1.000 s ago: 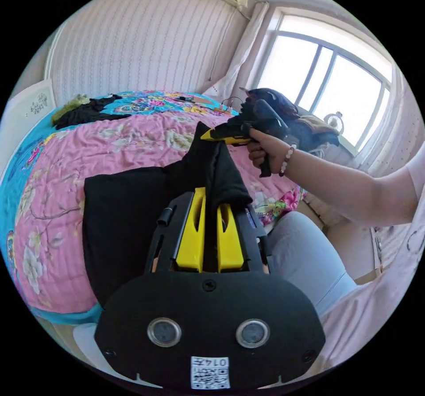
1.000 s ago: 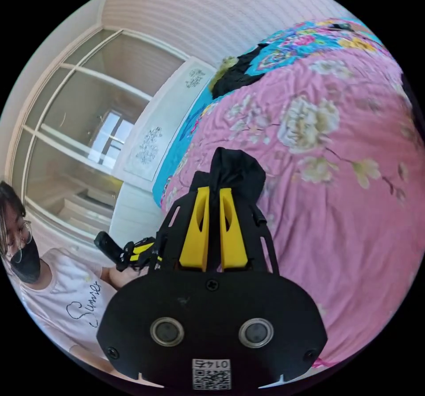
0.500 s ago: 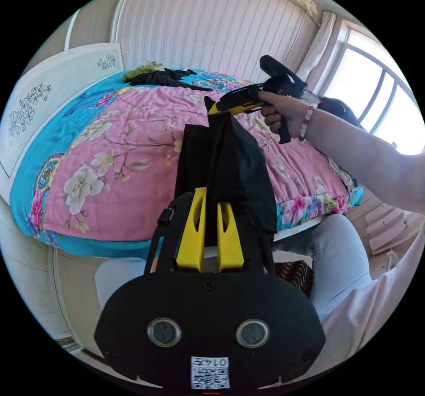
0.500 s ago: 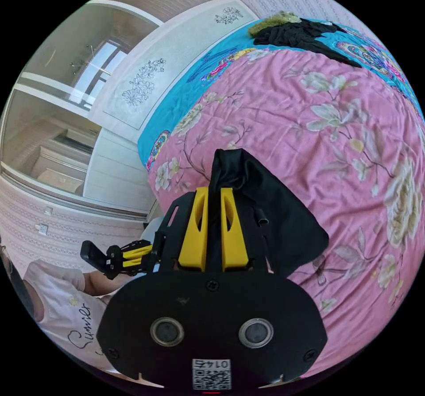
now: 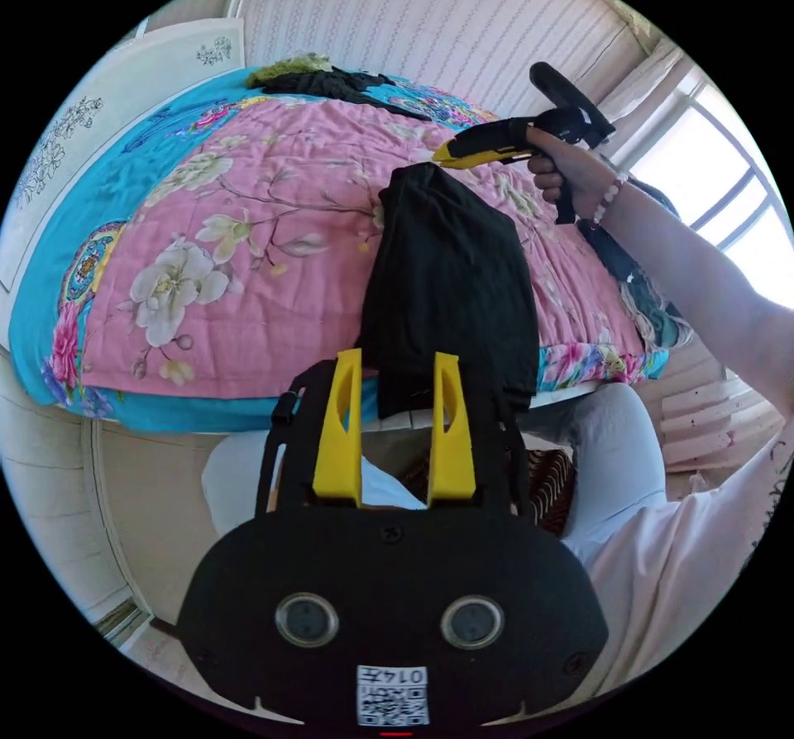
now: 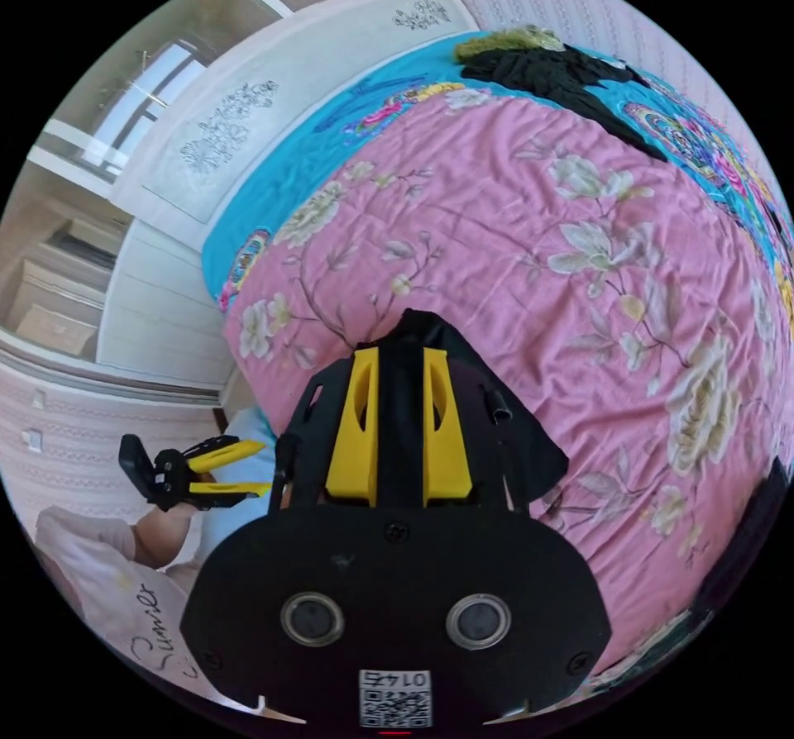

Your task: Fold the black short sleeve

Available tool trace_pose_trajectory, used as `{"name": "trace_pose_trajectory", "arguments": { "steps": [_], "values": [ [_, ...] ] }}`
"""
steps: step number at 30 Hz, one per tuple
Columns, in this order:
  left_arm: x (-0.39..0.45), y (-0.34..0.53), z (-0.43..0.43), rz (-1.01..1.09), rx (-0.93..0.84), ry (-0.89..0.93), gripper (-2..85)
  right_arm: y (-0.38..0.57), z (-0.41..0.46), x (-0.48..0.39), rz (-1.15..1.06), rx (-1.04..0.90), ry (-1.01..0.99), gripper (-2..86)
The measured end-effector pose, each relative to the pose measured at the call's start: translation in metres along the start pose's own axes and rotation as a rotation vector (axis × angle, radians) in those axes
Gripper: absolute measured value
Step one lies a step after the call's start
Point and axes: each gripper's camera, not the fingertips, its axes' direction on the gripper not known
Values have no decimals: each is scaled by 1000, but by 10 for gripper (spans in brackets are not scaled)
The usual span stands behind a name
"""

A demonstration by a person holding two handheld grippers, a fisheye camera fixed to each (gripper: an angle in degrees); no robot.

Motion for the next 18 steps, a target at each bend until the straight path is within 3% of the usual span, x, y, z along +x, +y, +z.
{"name": "trace_pose_trajectory", "arguments": {
  "steps": [4,8,13,18],
  "values": [
    [11,-15,43,-40,-59,64,140,-18,31,-31,2,-110,102,158],
    [38,-14,67,-39,-23,-41,129,-32,64,-51,52,-228,189,178],
    [75,-8,80,39,24,-91,64,-30,52,-72,18,-261,259,147],
    [113,-2,85,95,73,-66,50,5,0,-60,8,-220,89,69]
  ]
}}
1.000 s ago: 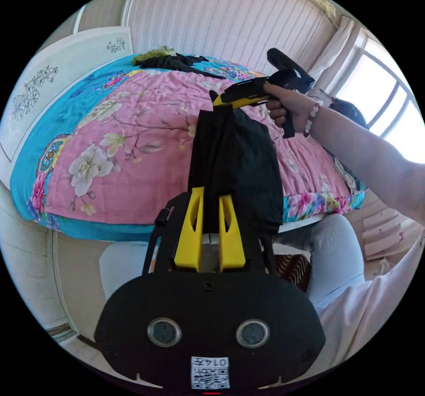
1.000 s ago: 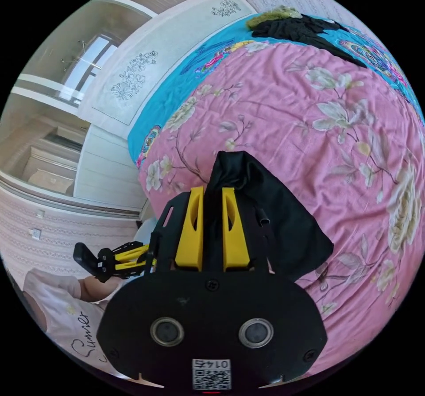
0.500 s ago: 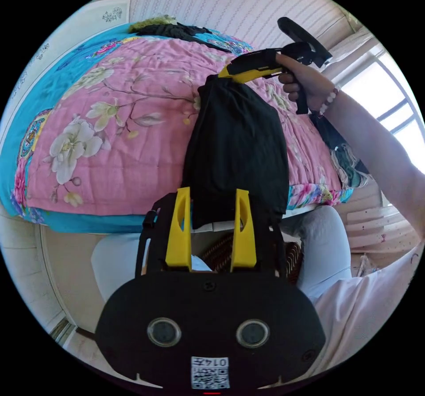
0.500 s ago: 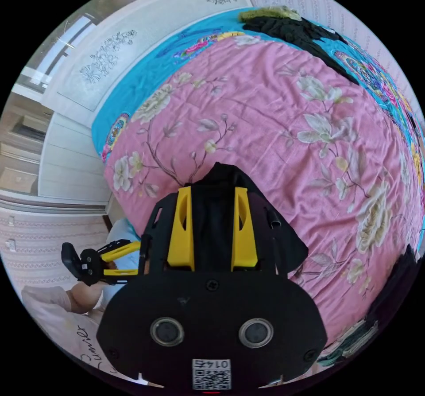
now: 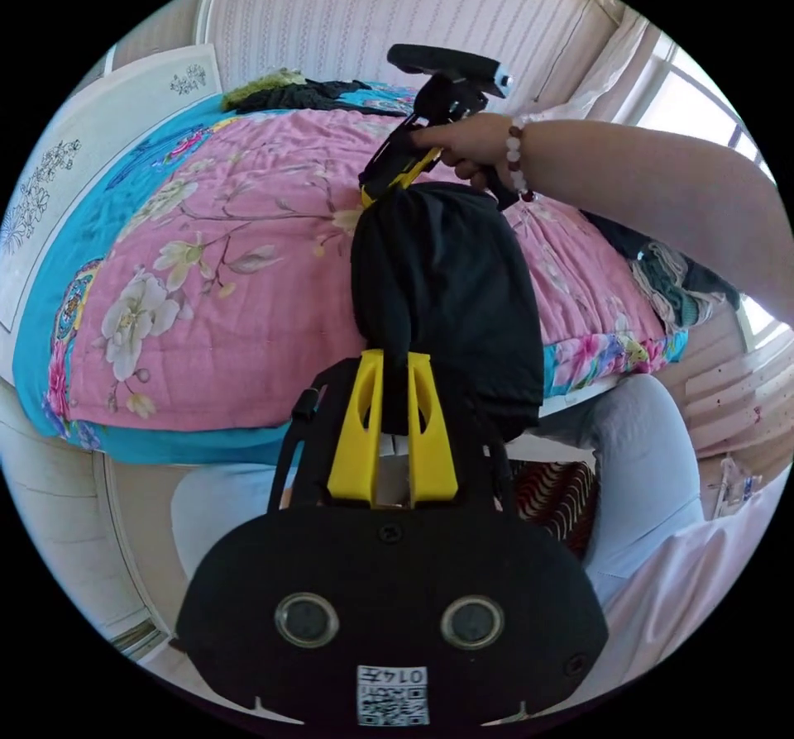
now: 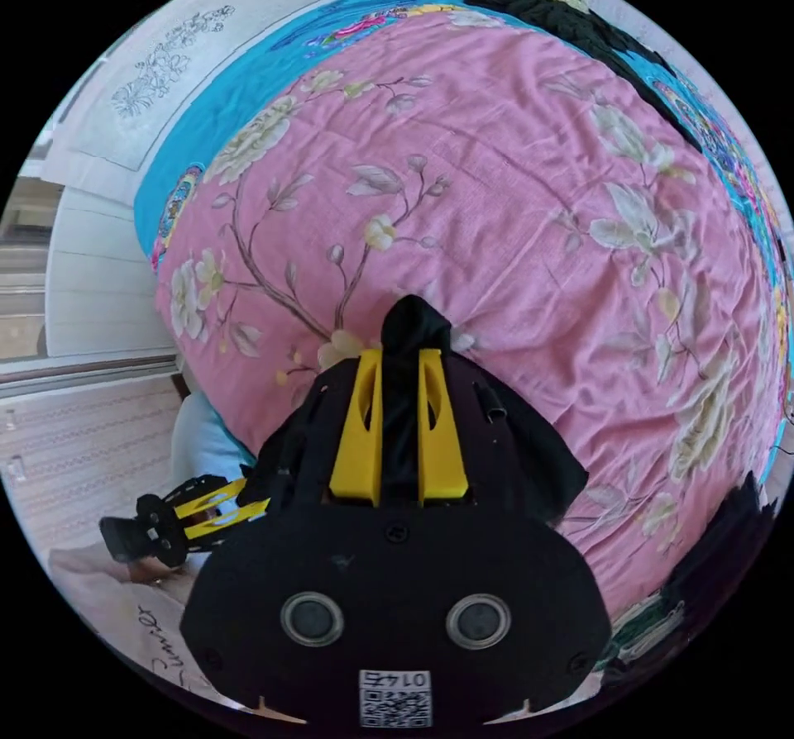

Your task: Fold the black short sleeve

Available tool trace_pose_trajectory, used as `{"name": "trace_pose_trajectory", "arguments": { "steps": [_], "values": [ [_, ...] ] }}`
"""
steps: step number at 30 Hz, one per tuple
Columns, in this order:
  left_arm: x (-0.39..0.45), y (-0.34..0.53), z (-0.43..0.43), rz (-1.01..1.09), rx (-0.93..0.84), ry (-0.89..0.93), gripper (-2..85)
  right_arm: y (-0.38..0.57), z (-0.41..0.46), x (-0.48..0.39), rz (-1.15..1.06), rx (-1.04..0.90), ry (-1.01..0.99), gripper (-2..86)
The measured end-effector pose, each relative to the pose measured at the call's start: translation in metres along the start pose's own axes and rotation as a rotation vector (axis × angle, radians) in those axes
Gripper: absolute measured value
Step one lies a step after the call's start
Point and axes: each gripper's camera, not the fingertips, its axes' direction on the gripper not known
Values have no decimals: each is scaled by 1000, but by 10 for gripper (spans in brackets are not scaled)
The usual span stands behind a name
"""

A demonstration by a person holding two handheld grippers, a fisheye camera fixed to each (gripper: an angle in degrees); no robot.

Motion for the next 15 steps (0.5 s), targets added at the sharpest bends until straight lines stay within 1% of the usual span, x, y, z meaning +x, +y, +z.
{"name": "trace_pose_trajectory", "arguments": {
  "steps": [1,4,6,7,9,10,12,13,15],
  "values": [
    [5,1,-1,4,9,9,49,8,-7,4,1,17,-38,67],
    [38,4,-12,74,70,43,47,61,-47,26,51,147,-208,62],
    [73,10,-22,161,121,62,46,123,-89,44,87,304,-357,60],
    [82,12,-24,185,129,66,45,141,-99,49,93,345,-393,60],
    [117,21,-32,262,165,80,43,219,-139,67,131,509,-512,60],
    [125,22,-34,279,174,90,43,239,-148,71,146,543,-531,60],
    [159,26,-42,342,207,140,43,320,-179,81,190,654,-578,60],
    [169,25,-43,358,213,152,43,339,-185,82,199,674,-582,60],
    [207,19,-46,416,228,196,42,410,-211,88,244,749,-583,60]
  ]
}}
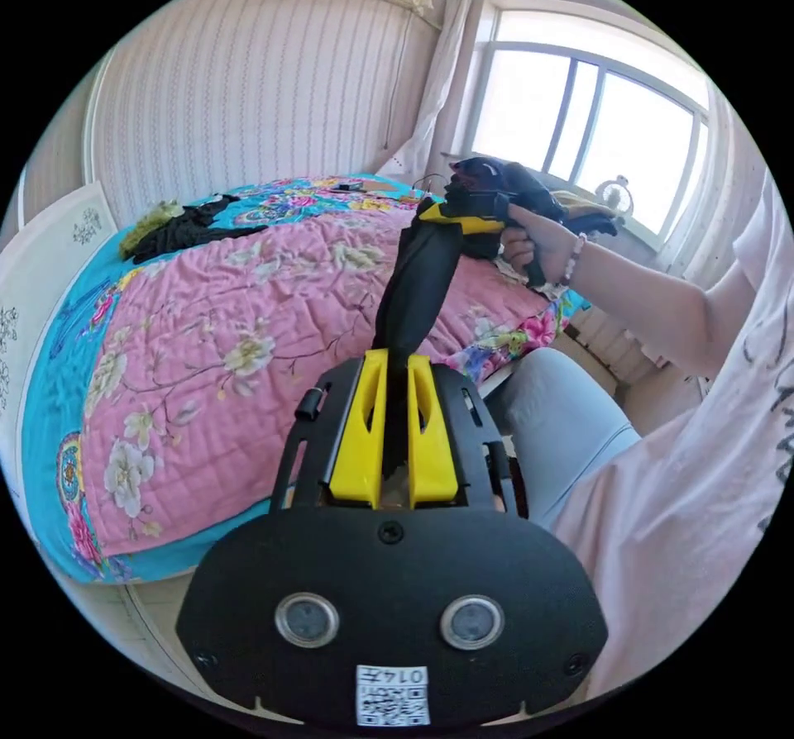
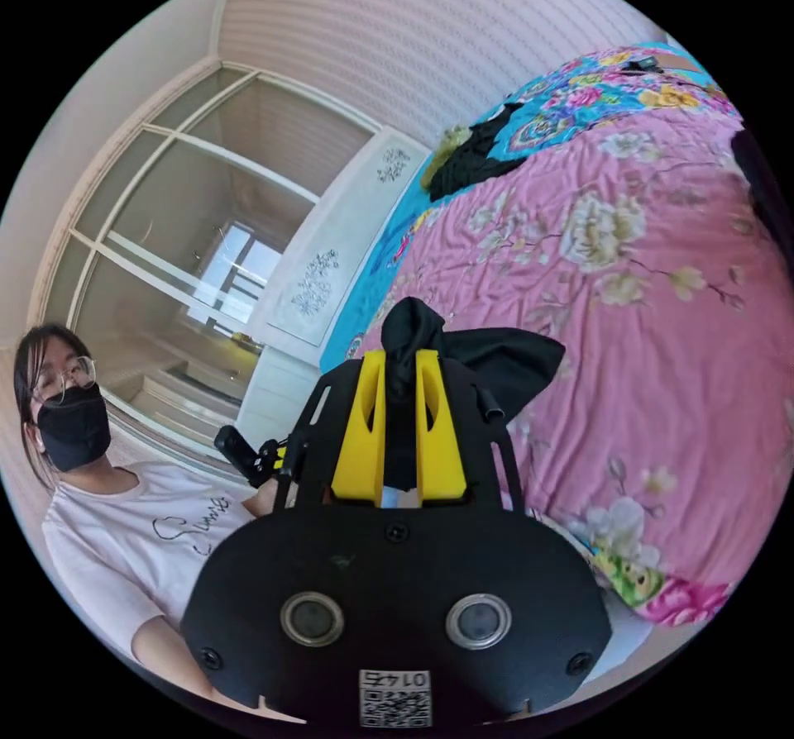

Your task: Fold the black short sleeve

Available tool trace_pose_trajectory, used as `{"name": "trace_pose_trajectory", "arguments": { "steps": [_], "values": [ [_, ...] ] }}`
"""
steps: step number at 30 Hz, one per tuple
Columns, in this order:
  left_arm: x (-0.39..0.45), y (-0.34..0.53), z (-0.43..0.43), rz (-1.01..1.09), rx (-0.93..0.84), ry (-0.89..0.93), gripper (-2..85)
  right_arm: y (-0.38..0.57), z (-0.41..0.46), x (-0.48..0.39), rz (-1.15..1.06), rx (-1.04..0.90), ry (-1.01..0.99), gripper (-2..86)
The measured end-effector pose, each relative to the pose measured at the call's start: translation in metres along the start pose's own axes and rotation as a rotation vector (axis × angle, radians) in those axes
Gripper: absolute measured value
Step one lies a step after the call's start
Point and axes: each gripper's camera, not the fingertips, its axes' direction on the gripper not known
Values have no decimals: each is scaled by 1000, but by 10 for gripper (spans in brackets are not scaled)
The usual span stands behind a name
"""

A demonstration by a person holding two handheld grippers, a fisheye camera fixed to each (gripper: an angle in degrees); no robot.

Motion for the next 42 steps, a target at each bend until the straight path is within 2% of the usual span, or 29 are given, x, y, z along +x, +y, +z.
{"name": "trace_pose_trajectory", "arguments": {
  "steps": [7,9,14,17,19,21,23,28,32,33,36,38,40,42],
  "values": [
    [99,-92,48,186,72,203,41,54,-179,-65,-112,276,135,61],
    [140,-140,72,256,128,303,41,63,-250,-97,-156,374,228,62],
    [214,-289,142,358,267,347,42,18,-383,-146,-177,482,492,67],
    [239,-410,206,247,306,358,51,-63,-453,-145,-81,480,634,85],
    [246,-476,259,162,246,298,66,-109,-485,-125,49,478,686,114],
    [247,-530,329,74,88,142,79,-140,-506,-91,217,446,678,143],
    [242,-539,359,46,58,101,81,-134,-510,-79,238,479,665,146],
    [225,-490,391,92,83,119,68,-59,-492,-90,7,549,696,120],
    [245,-421,402,279,102,151,65,48,-466,-122,-214,530,873,48],
    [257,-404,405,312,123,145,65,76,-463,-129,-213,557,972,7],
    [301,-379,426,391,107,226,71,125,-467,-143,-142,609,1177,-1],
    [338,-375,444,413,74,317,79,137,-477,-146,-91,551,1240,1],
    [379,-375,460,433,50,397,84,144,-489,-147,-49,523,1274,18],
    [435,-376,482,450,42,452,96,146,-500,-143,6,508,1280,102]
  ]
}}
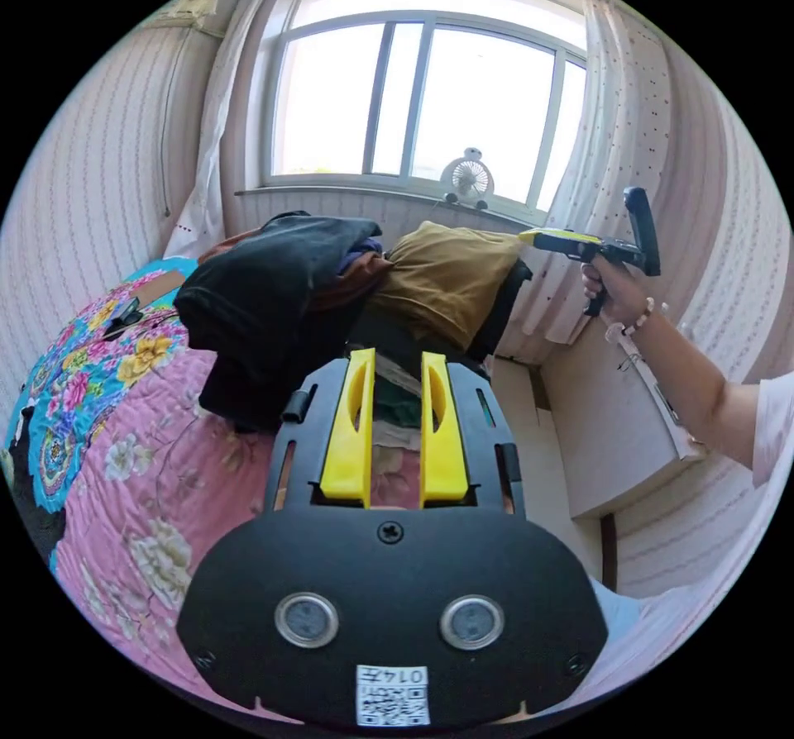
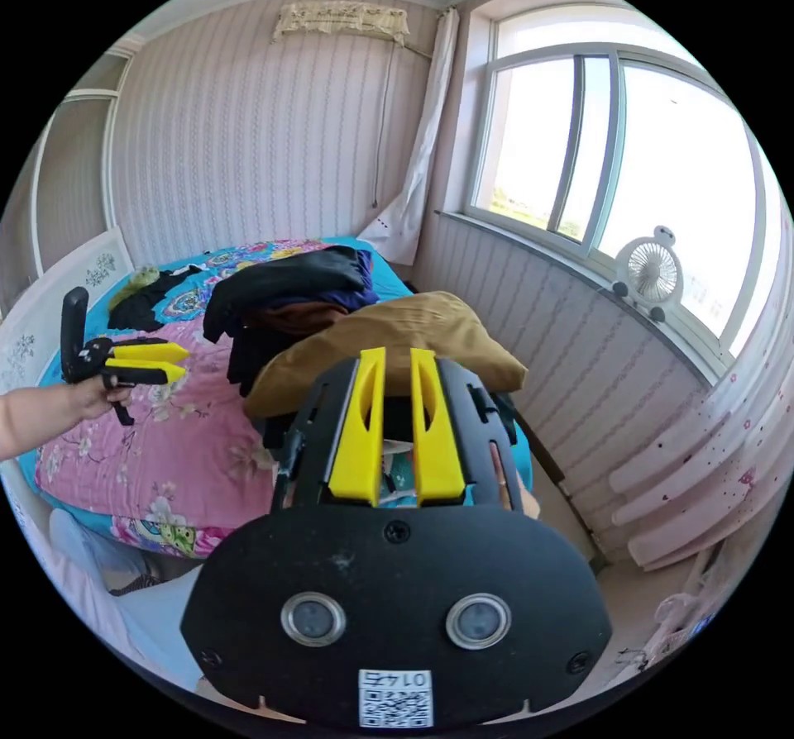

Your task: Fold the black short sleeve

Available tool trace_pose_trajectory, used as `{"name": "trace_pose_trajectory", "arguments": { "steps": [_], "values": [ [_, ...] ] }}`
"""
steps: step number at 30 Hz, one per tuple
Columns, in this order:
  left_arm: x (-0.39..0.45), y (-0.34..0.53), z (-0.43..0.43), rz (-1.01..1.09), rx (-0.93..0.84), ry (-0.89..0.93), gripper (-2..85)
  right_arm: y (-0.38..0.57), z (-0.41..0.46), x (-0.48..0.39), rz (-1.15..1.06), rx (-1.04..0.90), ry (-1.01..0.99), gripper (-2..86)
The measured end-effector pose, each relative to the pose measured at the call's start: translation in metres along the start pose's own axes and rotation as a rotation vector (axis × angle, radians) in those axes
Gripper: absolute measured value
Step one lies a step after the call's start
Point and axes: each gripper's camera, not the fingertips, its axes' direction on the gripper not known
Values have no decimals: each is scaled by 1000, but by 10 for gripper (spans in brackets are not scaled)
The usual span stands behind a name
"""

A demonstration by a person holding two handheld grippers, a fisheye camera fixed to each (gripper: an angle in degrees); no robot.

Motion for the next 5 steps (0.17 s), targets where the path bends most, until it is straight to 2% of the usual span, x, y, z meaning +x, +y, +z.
{"name": "trace_pose_trajectory", "arguments": {
  "steps": [2,5],
  "values": [
    [19,-15,31,-21,-9,25,109,-2,8,6,33,-58,-14,132],
    [32,-36,78,-109,-65,80,115,-3,28,4,0,-126,-2,123]
  ]
}}
